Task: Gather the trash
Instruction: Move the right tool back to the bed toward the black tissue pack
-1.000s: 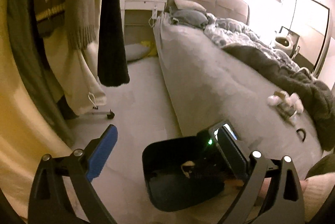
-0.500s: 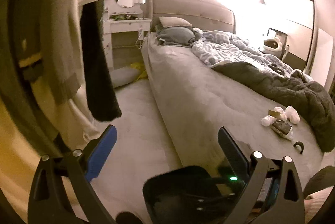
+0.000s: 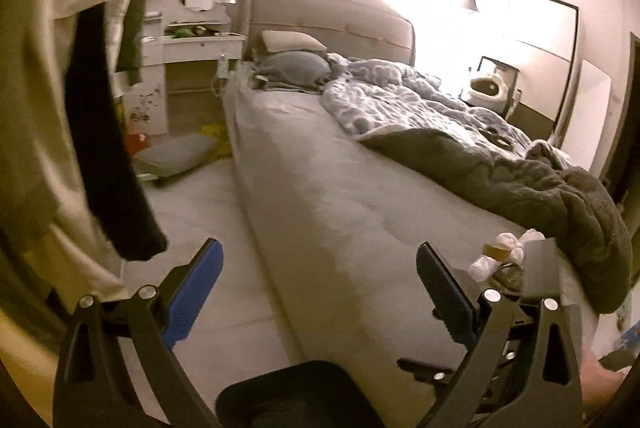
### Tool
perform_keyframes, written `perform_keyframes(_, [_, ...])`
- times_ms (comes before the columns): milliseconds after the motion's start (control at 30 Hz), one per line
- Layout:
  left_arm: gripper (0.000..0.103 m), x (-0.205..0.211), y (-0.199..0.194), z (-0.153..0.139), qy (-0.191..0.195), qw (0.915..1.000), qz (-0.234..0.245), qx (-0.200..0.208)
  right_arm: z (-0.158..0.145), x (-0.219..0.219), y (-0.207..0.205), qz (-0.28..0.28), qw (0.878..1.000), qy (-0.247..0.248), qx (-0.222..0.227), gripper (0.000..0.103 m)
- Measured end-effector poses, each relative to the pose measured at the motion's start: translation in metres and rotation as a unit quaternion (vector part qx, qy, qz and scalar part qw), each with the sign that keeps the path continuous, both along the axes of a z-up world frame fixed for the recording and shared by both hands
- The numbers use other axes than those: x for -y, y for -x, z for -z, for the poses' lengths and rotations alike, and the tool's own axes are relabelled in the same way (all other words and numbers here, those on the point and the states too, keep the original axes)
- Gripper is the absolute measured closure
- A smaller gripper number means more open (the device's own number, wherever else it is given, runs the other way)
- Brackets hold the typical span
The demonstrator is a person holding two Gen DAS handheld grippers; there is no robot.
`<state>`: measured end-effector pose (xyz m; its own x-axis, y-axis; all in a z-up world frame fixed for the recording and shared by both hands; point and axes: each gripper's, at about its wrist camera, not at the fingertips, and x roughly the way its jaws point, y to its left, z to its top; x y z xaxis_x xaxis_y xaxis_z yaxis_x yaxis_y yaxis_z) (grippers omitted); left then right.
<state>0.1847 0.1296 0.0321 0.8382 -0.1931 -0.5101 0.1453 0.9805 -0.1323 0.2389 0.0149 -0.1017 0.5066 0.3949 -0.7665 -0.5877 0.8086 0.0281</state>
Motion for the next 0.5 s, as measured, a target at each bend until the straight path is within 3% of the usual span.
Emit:
perform_keyframes(67, [0.004, 0.006, -0.009, 0.006, 0.000, 1.0000, -0.002, -0.002, -0.004, 0.013, -0.008, 0.008, 1.000, -0.002, 0.006, 0.029])
perform_keyframes(167, [0.004, 0.014, -0.030, 0.022, 0.032, 0.9991, -0.010, -0.025, -0.011, 0.034, -0.012, 0.022, 1.000, -0.005, 0.018, 0.029])
perform_keyframes(333, [0.005, 0.033, -0.052, 0.035, 0.000, 0.9997, -0.011, -0.020, -0.022, 0.060, -0.014, 0.021, 0.998, 0.013, 0.063, 0.022])
perform_keyframes(500, [0.005, 0.051, -0.042, 0.048, 0.021, 0.9990, -0.013, -0.039, -0.022, 0.099, -0.002, 0.069, 0.996, 0.004, 0.058, 0.019])
